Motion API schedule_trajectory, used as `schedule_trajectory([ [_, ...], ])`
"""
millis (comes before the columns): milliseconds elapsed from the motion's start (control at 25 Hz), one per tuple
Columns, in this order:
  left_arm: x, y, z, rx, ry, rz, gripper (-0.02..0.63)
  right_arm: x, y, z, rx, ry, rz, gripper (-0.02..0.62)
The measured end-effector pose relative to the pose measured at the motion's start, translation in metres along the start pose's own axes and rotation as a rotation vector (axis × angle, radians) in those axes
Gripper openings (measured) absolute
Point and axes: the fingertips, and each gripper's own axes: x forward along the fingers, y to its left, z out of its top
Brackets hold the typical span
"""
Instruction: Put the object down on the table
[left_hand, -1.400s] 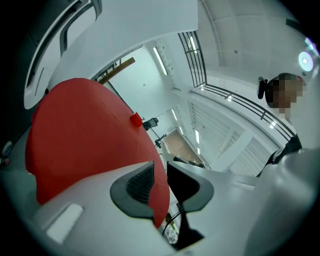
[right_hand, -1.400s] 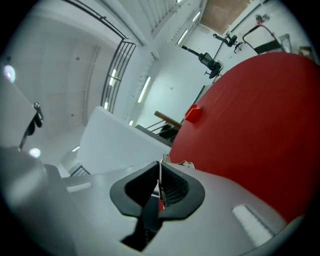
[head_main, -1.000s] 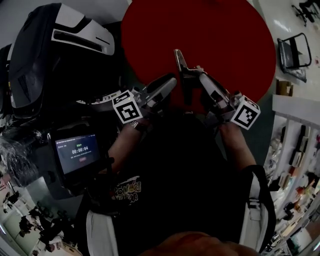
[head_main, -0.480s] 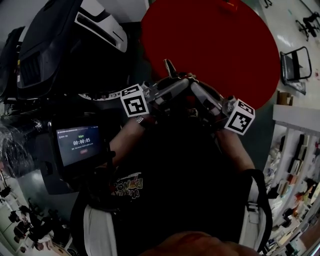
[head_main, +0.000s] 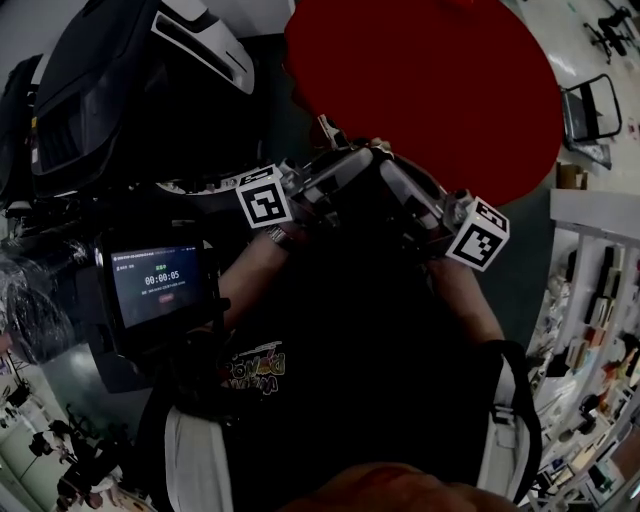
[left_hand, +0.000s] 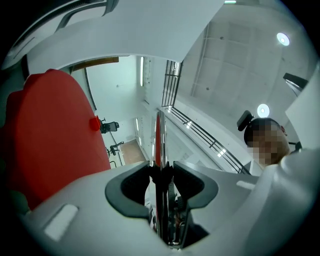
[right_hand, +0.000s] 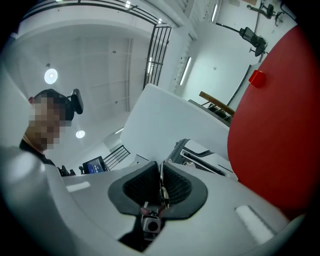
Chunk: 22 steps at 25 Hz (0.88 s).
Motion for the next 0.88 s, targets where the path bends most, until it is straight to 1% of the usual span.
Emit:
schedule_trajectory([
  [80,-0.01,0.006,-0.001,-0.054,-0.026,0.002,0.16,-0.002,-0.002,-0.007,0.011,-0.009,-0.01,0.052],
  [160,-0.015,0.008,0.001,-0.064,-0.04,0.013,0.16,-0.007,-0.004,-0.012,-0.01,-0.006,-0.049,0.046],
  [240,-0.015,0.006,0.007,-0.026,-0.039,0.024,0.16,-0.012,-0.002,-0.012,-0.041,-0.009,-0.075,0.048],
  [360,-0.01,-0.004,0.019,0.051,-0.032,0.019,0.16,-0.022,0.004,-0.005,-0.074,-0.046,-0.081,0.054],
  [520,0.003,-0.018,0.026,0.11,-0.002,-0.003,0.16,-0.033,0.007,0.008,-0.169,-0.092,-0.147,0.054],
  [640,0.014,-0.036,0.022,0.158,0.036,-0.031,0.16,-0.039,0.016,0.015,-0.25,-0.118,-0.207,0.054],
  [720,0.036,-0.049,0.004,0.21,0.086,-0.046,0.16,-0.058,0.026,0.027,-0.294,-0.136,-0.226,0.057],
  [760,0.052,-0.054,-0.013,0.224,0.11,-0.054,0.16,-0.076,0.03,0.035,-0.304,-0.146,-0.225,0.062],
  [800,0.069,-0.057,-0.032,0.222,0.128,-0.064,0.16,-0.097,0.033,0.041,-0.307,-0.155,-0.222,0.069],
  [880,0.097,-0.06,-0.074,0.183,0.15,-0.083,0.158,-0.142,0.036,0.049,-0.308,-0.166,-0.224,0.069],
])
